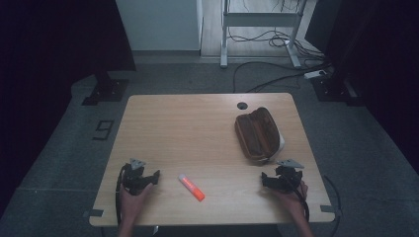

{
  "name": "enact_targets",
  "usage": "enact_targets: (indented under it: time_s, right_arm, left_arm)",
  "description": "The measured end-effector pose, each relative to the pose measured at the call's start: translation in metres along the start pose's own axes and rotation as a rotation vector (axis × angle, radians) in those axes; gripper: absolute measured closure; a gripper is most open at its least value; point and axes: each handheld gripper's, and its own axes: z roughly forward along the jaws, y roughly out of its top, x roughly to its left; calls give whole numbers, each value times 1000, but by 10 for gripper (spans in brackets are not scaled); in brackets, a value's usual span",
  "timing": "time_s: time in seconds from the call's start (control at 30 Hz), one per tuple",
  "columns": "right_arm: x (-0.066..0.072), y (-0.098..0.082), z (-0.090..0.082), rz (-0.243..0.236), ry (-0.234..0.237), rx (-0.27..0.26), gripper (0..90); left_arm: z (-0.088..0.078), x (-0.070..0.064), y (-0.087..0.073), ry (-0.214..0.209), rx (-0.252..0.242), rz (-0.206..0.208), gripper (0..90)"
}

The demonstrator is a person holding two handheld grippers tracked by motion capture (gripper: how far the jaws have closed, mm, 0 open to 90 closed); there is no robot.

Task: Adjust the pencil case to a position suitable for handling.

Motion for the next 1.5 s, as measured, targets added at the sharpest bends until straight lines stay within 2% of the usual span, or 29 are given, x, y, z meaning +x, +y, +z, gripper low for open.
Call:
enact_targets:
  time_s: [0.37, 0.43, 0.73, 1.5]
  right_arm:
    - [-1, 1, 1, -5, 10, 0, 25]
    - [0, 0, -1, -10, 12, -9, 64]
    - [0, 0, -1, -18, 22, -15, 88]
    - [-1, -1, -2, -5, 7, -25, 124]
  left_arm:
    - [0, 0, 0, 0, 0, 0, 222]
    - [0, 0, 0, -1, 0, -1, 222]
    - [0, 0, 0, 0, 0, 0, 222]
    - [0, 0, 0, 0, 1, 0, 221]
